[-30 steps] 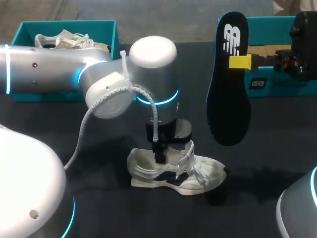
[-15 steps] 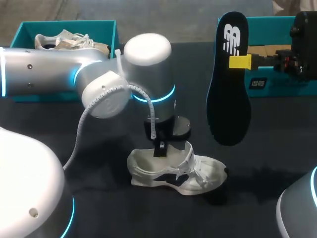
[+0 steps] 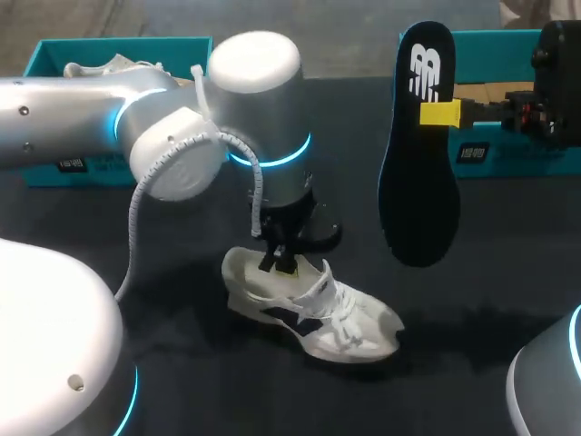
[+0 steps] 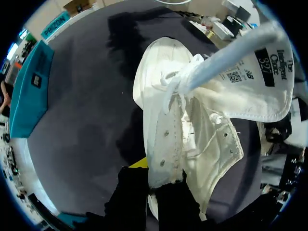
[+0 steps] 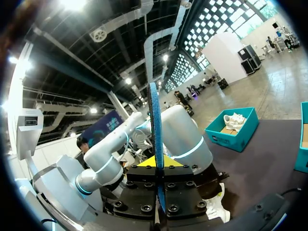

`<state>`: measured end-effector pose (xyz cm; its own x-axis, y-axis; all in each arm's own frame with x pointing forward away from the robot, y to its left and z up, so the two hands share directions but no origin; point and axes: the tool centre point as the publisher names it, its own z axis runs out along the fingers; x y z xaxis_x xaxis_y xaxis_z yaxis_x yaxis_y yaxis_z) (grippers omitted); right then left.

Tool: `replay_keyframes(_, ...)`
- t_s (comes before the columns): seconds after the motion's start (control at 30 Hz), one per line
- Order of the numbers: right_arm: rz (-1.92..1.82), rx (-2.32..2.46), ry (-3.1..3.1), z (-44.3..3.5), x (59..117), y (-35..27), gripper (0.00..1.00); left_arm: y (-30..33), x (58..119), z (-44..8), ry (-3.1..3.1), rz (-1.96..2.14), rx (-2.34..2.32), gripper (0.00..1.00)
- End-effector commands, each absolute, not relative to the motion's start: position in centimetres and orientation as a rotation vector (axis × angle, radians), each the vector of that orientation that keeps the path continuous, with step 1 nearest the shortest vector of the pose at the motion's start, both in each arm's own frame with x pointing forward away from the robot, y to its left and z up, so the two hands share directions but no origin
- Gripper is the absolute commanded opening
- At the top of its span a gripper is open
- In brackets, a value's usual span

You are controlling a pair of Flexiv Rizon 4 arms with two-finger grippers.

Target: Take the shoe out of the shoebox, open the shoe tongue, remove and reinsert the insole, then place the shoe into the shoebox

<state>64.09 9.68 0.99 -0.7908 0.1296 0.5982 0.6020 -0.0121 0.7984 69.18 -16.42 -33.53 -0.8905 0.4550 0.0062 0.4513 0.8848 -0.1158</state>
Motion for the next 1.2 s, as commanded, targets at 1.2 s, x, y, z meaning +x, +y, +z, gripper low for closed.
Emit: replay_keyframes(1.2, -1.858, -0.765, -1.922, 0.9, 64.1, 9.8, 0.0, -13.3, 68.0, -29.4, -2.463, 0.261, -2.08, 0.0)
